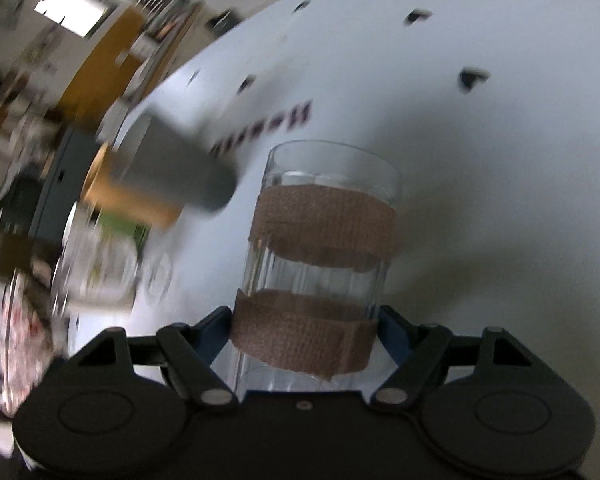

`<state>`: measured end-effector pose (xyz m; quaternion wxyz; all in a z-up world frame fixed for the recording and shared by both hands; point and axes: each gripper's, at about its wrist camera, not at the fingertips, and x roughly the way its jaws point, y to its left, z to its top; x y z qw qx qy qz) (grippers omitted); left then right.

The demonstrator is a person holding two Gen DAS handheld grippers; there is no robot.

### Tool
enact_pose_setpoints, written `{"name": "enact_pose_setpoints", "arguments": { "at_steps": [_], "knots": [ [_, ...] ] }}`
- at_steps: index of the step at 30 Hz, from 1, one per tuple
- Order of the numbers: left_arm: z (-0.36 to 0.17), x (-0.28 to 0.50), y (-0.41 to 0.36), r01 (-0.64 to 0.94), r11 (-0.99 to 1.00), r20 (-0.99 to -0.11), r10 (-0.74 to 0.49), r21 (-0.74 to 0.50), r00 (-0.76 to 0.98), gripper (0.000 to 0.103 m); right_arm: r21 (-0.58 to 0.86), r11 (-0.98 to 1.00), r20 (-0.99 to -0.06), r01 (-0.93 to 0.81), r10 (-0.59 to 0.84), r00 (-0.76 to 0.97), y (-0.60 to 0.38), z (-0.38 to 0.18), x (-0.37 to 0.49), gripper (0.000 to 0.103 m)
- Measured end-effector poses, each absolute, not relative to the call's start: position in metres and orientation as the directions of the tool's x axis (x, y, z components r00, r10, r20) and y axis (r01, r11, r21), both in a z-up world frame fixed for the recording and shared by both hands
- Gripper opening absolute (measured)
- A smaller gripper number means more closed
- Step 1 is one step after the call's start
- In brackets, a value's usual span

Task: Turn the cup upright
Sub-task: 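Rotate the banded glass upright with the right gripper while the left gripper grasps it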

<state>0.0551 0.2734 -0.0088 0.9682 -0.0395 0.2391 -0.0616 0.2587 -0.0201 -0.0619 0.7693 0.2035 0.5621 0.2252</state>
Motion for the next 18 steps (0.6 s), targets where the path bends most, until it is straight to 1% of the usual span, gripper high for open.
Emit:
{"name": "enact_pose_setpoints", "arguments": {
  "at_steps": [4, 9, 11, 14, 18],
  "knots": [
    [-0.012, 0.055, 0.273, 0.108, 0.984, -0.473, -0.163, -0.143, 0.866, 0.103, 0.587, 0.794, -0.768, -0.156, 0.607, 0.204, -0.013, -0.067, 0.234, 0.079],
    [-0.016, 0.057, 0.272, 0.129, 0.974, -0.493, -0.207, -0.187, 0.845, 0.102, 0.59, 0.777, -0.762, -0.219, 0.625, 0.169, -0.005, -0.067, 0.21, 0.08],
    [-0.016, 0.06, 0.27, 0.144, 0.969, -0.498, -0.229, -0.202, 0.836, 0.102, 0.572, 0.778, -0.761, -0.259, 0.622, 0.187, -0.002, -0.065, 0.202, 0.08],
    [-0.015, 0.064, 0.267, 0.165, 0.956, -0.507, -0.269, -0.241, 0.819, 0.102, 0.569, 0.784, -0.753, -0.249, 0.618, 0.224, -0.004, -0.065, 0.199, 0.081],
    [-0.012, 0.075, 0.263, 0.176, 0.93, -0.517, -0.329, -0.323, 0.79, 0.1, 0.589, 0.771, -0.709, -0.242, 0.636, 0.304, -0.014, -0.064, 0.182, 0.082]
  ]
}}
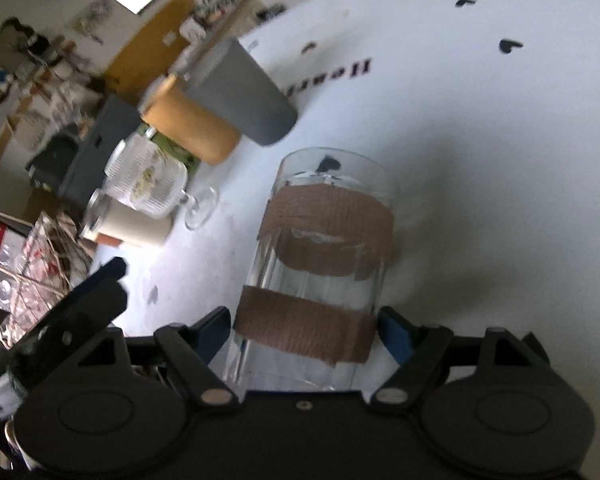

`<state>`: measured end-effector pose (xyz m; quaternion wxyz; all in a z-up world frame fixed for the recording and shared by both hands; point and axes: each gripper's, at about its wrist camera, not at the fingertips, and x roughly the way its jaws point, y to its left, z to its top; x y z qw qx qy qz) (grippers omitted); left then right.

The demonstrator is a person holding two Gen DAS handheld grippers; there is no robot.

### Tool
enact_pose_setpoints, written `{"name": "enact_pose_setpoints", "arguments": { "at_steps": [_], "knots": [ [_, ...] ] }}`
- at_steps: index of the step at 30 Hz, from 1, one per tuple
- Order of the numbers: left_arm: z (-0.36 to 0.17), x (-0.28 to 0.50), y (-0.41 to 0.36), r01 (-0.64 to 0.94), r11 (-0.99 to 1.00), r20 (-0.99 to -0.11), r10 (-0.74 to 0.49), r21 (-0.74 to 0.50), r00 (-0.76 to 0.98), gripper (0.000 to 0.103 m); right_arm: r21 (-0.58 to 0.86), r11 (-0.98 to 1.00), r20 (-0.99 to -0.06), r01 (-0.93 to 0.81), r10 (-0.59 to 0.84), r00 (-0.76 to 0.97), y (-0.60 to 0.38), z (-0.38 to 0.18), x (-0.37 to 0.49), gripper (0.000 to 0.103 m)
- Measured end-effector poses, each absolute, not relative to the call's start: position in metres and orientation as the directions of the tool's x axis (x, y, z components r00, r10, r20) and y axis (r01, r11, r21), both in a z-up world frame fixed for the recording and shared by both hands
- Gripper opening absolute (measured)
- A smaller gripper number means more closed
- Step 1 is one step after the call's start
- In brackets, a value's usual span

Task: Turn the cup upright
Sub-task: 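Rotate the banded glass upright with the right gripper while the left gripper grasps it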

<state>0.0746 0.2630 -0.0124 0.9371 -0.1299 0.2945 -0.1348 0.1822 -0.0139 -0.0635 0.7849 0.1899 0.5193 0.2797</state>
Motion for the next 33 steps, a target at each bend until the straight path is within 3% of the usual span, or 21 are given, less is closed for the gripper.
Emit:
{"name": "enact_pose_setpoints", "arguments": {
  "at_steps": [7, 10, 14, 21, 24, 31, 33],
  "knots": [
    [-0.007, 0.109, 0.239, 0.217, 0.886, -0.563, -0.433, -0.41, 0.704, 0.096, 0.615, 0.74, -0.602, -0.272, 0.664, 0.444, -0.039, -0.056, 0.139, 0.078],
    [-0.011, 0.131, 0.227, 0.222, 0.871, -0.603, -0.468, -0.438, 0.646, 0.095, 0.606, 0.746, -0.583, -0.278, 0.654, 0.482, -0.04, -0.056, 0.127, 0.071],
    [-0.016, 0.157, 0.209, 0.223, 0.861, -0.659, -0.495, -0.456, 0.566, 0.095, 0.594, 0.759, -0.581, -0.267, 0.634, 0.511, -0.037, -0.061, 0.12, 0.069],
    [-0.031, 0.189, 0.186, 0.241, 0.887, -0.739, -0.461, -0.393, 0.491, 0.094, 0.562, 0.776, -0.574, -0.287, 0.615, 0.541, -0.031, -0.062, 0.113, 0.069],
    [-0.037, 0.198, 0.18, 0.246, 0.891, -0.767, -0.454, -0.382, 0.454, 0.089, 0.561, 0.776, -0.573, -0.286, 0.614, 0.543, -0.031, -0.062, 0.112, 0.069],
    [-0.053, 0.206, 0.173, 0.241, 0.906, -0.807, -0.42, -0.348, 0.416, 0.089, 0.542, 0.786, -0.578, -0.296, 0.605, 0.547, -0.028, -0.061, 0.11, 0.068],
    [-0.058, 0.208, 0.176, 0.22, 0.91, -0.809, -0.414, -0.351, 0.418, 0.085, 0.54, 0.788, -0.577, -0.297, 0.603, 0.55, -0.028, -0.061, 0.109, 0.068]
  ]
}}
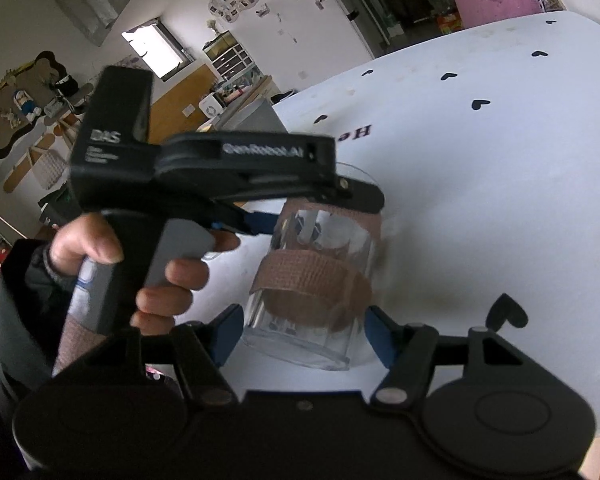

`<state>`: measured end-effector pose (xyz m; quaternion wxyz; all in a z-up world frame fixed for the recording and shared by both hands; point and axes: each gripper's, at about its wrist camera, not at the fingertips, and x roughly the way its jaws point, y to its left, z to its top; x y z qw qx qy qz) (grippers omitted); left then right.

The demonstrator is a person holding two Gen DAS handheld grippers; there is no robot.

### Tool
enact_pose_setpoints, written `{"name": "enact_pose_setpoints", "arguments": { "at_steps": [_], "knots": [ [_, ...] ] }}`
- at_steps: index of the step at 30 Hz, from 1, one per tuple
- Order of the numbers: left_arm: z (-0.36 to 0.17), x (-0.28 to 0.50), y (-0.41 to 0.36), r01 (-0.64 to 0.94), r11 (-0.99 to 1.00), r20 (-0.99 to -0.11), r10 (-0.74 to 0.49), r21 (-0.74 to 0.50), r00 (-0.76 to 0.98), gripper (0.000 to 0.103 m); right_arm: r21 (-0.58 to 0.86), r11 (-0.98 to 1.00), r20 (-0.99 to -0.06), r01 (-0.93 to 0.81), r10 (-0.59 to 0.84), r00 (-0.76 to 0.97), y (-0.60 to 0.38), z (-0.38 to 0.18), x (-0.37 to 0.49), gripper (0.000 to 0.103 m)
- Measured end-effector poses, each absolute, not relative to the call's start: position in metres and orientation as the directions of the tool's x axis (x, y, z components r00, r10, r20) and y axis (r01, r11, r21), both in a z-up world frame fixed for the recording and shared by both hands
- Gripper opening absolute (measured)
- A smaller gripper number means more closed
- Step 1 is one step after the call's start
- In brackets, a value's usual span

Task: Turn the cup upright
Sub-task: 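Rotate the banded glass upright with the right gripper while the left gripper grasps it, then carry the upright glass with the left gripper beside the grey cup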

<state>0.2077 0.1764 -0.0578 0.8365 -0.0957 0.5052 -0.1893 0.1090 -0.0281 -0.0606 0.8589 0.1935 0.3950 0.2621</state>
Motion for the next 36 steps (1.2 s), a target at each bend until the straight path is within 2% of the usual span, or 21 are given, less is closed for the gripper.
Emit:
{"name": "enact_pose_setpoints", "arguments": {
  "at_steps": [1, 5, 9, 16, 26, 28, 36],
  "knots": [
    [-0.059, 0.207, 0.179, 0.214, 0.905, -0.801, -0.426, -0.368, 0.421, 0.081, 0.537, 0.789, -0.576, -0.299, 0.602, 0.553, -0.028, -0.061, 0.109, 0.068],
    [-0.047, 0.196, 0.185, 0.214, 0.907, -0.774, -0.422, -0.364, 0.472, 0.081, 0.522, 0.794, -0.577, -0.311, 0.598, 0.557, -0.025, -0.059, 0.105, 0.067],
    [-0.019, 0.173, 0.191, 0.25, 0.916, -0.719, -0.401, -0.313, 0.568, 0.08, 0.471, 0.815, -0.59, -0.338, 0.576, 0.567, -0.015, -0.058, 0.101, 0.062],
    [0.01, 0.131, 0.191, 0.33, 0.923, -0.651, -0.377, -0.2, 0.659, 0.077, 0.334, 0.873, -0.624, -0.356, 0.488, 0.611, 0.01, -0.067, 0.103, 0.06],
    [0.005, 0.101, 0.186, 0.387, 0.913, -0.599, -0.384, -0.131, 0.703, 0.079, 0.275, 0.892, -0.634, -0.357, 0.448, 0.631, 0.021, -0.084, 0.106, 0.058],
    [0.005, 0.095, 0.188, 0.39, 0.912, -0.58, -0.386, -0.124, 0.718, 0.084, 0.279, 0.89, -0.626, -0.361, 0.453, 0.635, 0.018, -0.084, 0.102, 0.058],
    [-0.001, 0.062, 0.196, 0.404, 0.907, -0.498, -0.405, -0.116, 0.766, 0.084, 0.297, 0.896, -0.575, -0.329, 0.443, 0.688, -0.01, -0.077, 0.08, 0.058]
  ]
}}
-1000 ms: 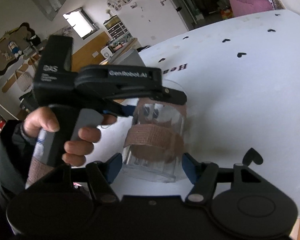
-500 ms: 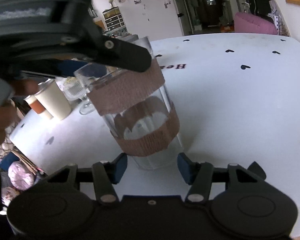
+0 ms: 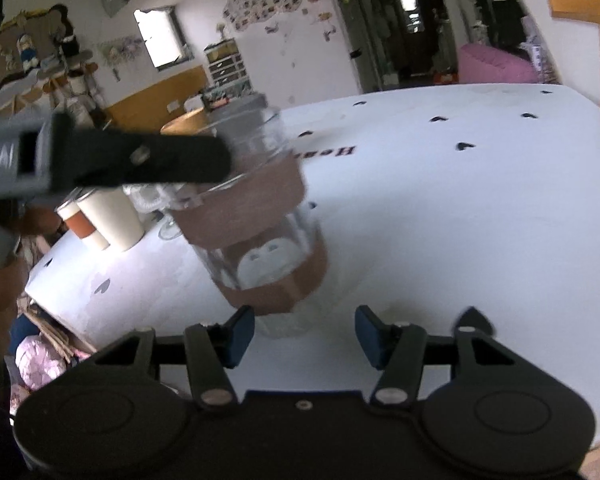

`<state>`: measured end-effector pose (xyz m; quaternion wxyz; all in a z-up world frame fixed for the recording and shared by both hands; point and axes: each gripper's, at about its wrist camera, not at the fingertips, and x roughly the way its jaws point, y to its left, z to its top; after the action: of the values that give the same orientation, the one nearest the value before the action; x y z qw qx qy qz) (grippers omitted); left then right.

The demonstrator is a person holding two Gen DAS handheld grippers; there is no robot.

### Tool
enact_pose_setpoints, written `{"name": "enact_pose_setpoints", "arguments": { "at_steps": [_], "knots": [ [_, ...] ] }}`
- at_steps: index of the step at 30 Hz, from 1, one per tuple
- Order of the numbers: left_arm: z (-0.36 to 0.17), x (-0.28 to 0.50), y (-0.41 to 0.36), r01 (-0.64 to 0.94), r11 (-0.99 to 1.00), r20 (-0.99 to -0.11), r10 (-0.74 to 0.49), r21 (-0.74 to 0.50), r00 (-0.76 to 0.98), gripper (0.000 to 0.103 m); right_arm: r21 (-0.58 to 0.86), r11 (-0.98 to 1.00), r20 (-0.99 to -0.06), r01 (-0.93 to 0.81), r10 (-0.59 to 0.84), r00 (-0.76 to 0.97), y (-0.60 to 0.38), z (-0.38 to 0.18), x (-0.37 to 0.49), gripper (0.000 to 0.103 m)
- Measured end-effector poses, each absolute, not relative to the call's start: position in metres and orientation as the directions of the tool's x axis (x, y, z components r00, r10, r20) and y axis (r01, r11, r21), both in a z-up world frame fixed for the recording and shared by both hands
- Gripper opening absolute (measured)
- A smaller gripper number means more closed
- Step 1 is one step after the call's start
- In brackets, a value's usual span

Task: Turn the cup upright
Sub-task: 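Carry the upright glass with the left gripper beside the grey cup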

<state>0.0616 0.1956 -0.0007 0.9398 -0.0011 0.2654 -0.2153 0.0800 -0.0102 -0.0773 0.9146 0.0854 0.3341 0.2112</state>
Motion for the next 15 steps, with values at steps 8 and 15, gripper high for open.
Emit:
{"name": "enact_pose_setpoints", "arguments": {
  "at_steps": [8, 15],
  "knots": [
    [-0.025, 0.046, 0.199, 0.39, 0.907, -0.455, -0.417, -0.158, 0.787, 0.083, 0.322, 0.921, -0.572, -0.218, 0.373, 0.73, -0.038, -0.081, 0.084, 0.058],
    [-0.055, 0.057, 0.193, 0.323, 0.932, -0.465, -0.361, -0.162, 0.808, 0.082, 0.312, 0.93, -0.574, -0.193, 0.346, 0.742, -0.046, -0.082, 0.084, 0.058]
  ]
}}
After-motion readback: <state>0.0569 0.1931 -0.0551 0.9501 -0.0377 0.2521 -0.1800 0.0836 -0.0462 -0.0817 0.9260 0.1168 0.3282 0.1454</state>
